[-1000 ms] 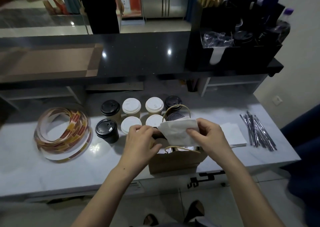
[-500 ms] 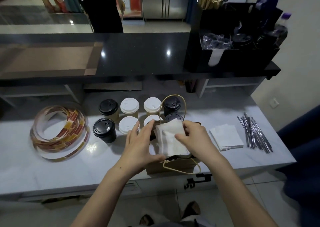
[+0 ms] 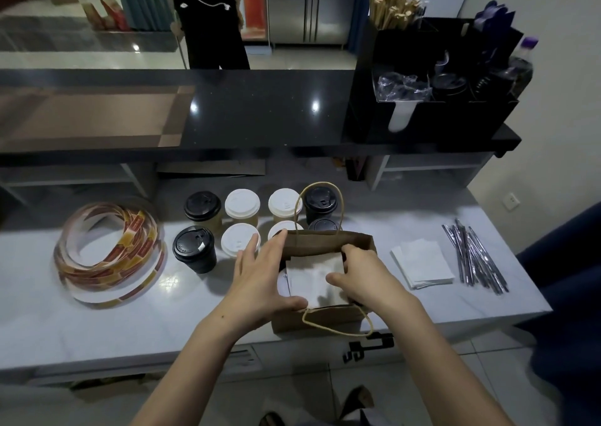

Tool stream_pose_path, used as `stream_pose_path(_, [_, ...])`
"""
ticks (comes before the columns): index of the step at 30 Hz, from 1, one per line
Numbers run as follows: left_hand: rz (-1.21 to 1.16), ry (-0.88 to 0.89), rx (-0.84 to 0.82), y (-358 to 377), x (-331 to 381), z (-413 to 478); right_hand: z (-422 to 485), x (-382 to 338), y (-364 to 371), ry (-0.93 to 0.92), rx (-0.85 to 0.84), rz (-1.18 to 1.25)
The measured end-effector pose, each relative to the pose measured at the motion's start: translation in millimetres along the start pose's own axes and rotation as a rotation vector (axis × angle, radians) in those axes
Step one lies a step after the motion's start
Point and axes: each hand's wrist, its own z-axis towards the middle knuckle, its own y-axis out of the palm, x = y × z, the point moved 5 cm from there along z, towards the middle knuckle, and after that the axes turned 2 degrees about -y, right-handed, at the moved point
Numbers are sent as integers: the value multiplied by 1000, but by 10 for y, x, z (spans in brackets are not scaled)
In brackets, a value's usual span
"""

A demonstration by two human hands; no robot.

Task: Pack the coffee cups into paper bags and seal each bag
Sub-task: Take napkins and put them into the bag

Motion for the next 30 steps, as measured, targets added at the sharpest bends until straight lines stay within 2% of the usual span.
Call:
stream_pose_path(5, [22,1,-8,-7,38,5,-58,18,-93,-56,78,71])
stream_pose_path(14, [95,3,14,-45,111,31,-209,-9,-400,-193,341,523])
stream_pose_path(16, [62,-15,78,-97,161,50,-197,12,-481,-226,385,569])
stream_pose_path(19, [-65,-37,274,-241,321,40,-145,96,-641,-253,399,578])
stream_pose_path(24, [-196,24,541,-514,938,41,-57,443,-919,-250,389,609])
stream_pose_path(26, [-216,88,573,-566,1253,100,-22,623,-1032,-241,394,618])
stream_pose_path(30, [-241,151,516,-454,1856,348,83,1045,-1280,-213,410,594])
